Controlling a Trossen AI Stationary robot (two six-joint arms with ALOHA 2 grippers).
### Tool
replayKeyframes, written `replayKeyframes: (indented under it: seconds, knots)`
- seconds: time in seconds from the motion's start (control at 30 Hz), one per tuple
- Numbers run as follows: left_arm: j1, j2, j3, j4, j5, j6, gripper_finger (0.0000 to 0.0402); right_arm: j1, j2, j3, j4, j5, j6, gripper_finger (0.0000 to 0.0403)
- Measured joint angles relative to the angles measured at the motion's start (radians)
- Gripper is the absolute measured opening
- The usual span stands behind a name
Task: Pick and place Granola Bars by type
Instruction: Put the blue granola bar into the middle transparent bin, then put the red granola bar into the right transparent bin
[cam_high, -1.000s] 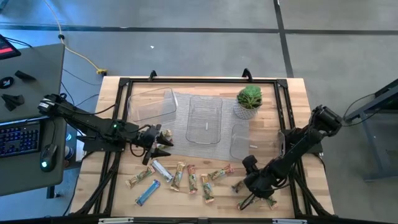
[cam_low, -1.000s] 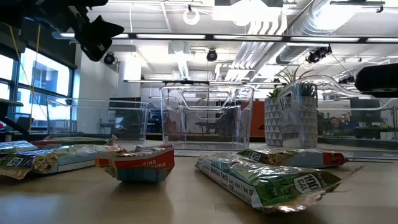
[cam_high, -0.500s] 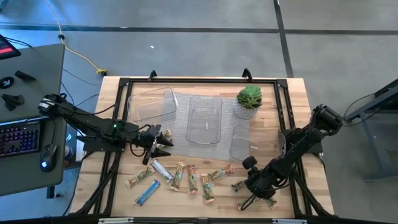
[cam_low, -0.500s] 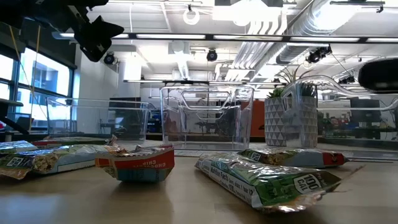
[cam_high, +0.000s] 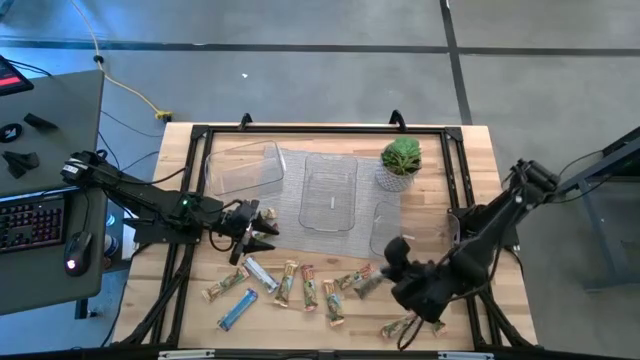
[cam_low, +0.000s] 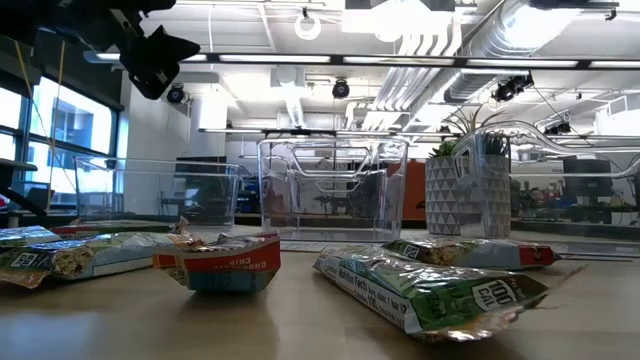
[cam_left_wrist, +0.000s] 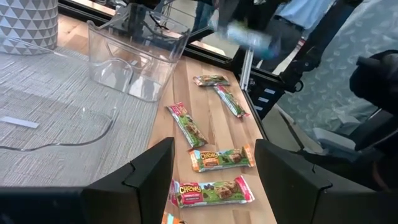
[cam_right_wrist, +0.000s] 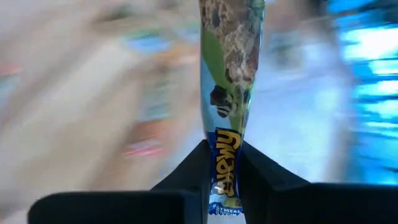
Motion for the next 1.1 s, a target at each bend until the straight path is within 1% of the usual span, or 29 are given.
replayKeyframes:
  seconds: [0.07, 0.1, 0.13, 0.2, 0.3, 0.37, 0.47, 0.53, 0.6, 0.67, 0.77, 0.83, 0.87, 1.0, 1.1]
  knots:
    - [0.000, 0.000, 0.000, 0.005, -0.003, -0.003, 0.0218, -0.054, -0.010, 0.017, 0.037, 0.118, -0.057, 0.0051]
    - [0.000, 0.000, 0.000, 0.011, -0.004, -0.003, 0.0218, -0.089, -0.016, 0.018, 0.062, 0.143, -0.082, 0.0051]
    - [0.000, 0.000, 0.000, 0.019, -0.004, -0.004, 0.0218, -0.133, -0.020, 0.018, 0.082, 0.137, -0.097, 0.0051]
    - [0.000, 0.000, 0.000, 0.040, -0.004, -0.005, 0.0218, -0.229, -0.023, 0.018, 0.112, 0.059, -0.108, 0.0048]
    - [0.000, -0.001, 0.001, 0.054, -0.005, -0.004, 0.0218, -0.396, -0.006, 0.018, 0.169, -0.121, -0.111, 0.0045]
    - [0.000, -0.001, 0.000, 0.053, -0.007, -0.004, 0.0218, -0.495, 0.016, 0.017, 0.226, -0.215, -0.102, 0.0044]
    - [0.000, 0.000, 0.001, 0.052, -0.007, -0.004, 0.0218, -0.620, 0.064, 0.017, 0.310, -0.327, -0.080, 0.0048]
    - [0.000, -0.001, 0.001, 0.052, -0.007, -0.004, 0.0218, -0.681, 0.104, 0.017, 0.328, -0.391, -0.087, 0.0053]
    - [0.000, 0.000, 0.001, 0.051, -0.007, -0.004, 0.0218, -0.726, 0.150, 0.017, 0.331, -0.437, -0.111, 0.0060]
    - [0.000, 0.000, 0.001, 0.050, -0.007, -0.004, 0.0218, -0.758, 0.196, 0.017, 0.331, -0.452, -0.128, 0.0066]
    - [0.000, 0.000, 0.000, 0.044, -0.017, -0.003, 0.0218, -0.793, 0.266, 0.017, 0.337, -0.448, -0.160, 0.0074]
    - [0.000, 0.000, 0.001, 0.044, -0.033, -0.002, 0.0218, -0.810, 0.313, 0.017, 0.337, -0.425, -0.159, 0.0077]
    - [0.000, 0.000, 0.000, 0.044, -0.038, -0.002, 0.0218, -0.817, 0.328, 0.017, 0.328, -0.438, -0.157, 0.0078]
    - [0.000, 0.000, 0.000, 0.044, -0.042, 0.005, 0.0218, -0.825, 0.346, 0.021, 0.336, -0.438, -0.173, 0.0078]
    - [0.000, 0.000, 0.000, 0.044, -0.041, -0.014, 0.0218, -0.823, 0.323, 0.033, 0.329, -0.418, -0.192, 0.0079]
